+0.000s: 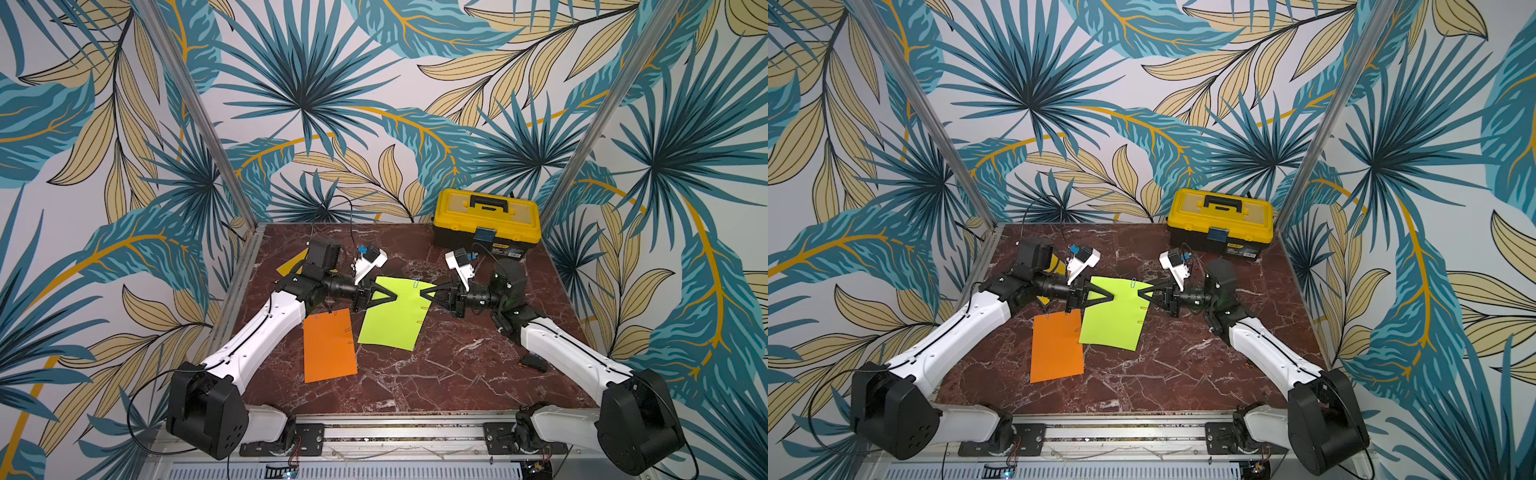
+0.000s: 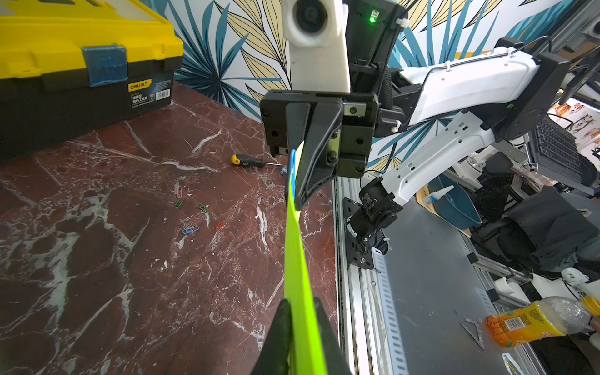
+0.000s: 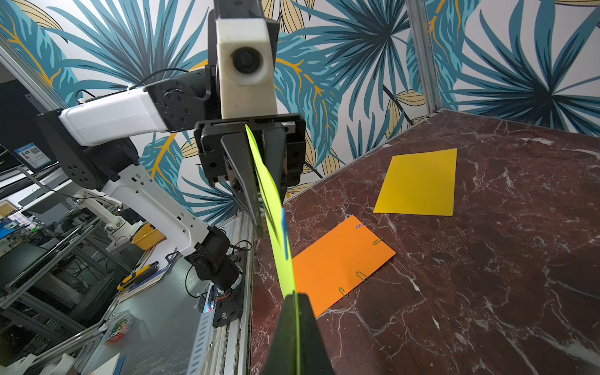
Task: Unclip the paperclips from the documents
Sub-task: Adjust the document, then remove the paper clip from the document.
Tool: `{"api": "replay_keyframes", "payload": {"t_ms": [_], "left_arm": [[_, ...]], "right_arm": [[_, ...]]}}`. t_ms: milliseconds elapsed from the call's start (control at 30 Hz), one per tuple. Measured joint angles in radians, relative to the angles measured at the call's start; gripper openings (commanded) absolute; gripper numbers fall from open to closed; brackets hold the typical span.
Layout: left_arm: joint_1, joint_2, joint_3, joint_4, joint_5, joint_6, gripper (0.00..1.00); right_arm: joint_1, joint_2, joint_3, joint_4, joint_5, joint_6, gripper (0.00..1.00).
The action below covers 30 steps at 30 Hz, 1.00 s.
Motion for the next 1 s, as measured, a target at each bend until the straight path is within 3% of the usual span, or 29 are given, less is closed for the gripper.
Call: {"api": "replay_keyframes", "payload": {"t_ms": [100, 400, 433, 567, 667, 1000], "left_arm": [[0.000, 0.000, 0.000, 0.018, -0.005, -0.014, 0.14], [0.000, 0.000, 0.000, 0.037, -0.018, -0.040, 0.00], [0.000, 0.000, 0.000, 0.039, -0.019, -0.041, 0.00], [0.000, 0.000, 0.000, 0.042, -0.021, -0.040, 0.00], [0.000, 0.000, -0.010, 0.051, -0.019, -0.040, 0.00], [-0.011, 0.000, -0.037, -0.071, -0.023, 0.033, 0.00]], "right_arm": [[0.000, 0.000, 0.000, -0.003, 0.000, -0.003, 0.00], [0.003, 0.000, 0.000, -0.011, 0.001, -0.004, 0.00], [0.003, 0.000, 0.000, -0.011, 0.003, -0.004, 0.02], [0.003, -0.003, 0.003, -0.061, 0.015, -0.039, 0.35], [0.005, -0.017, 0.029, -0.190, 0.042, -0.112, 0.47], [0.005, -0.049, 0.196, -0.505, 0.096, -0.312, 0.54]]}}
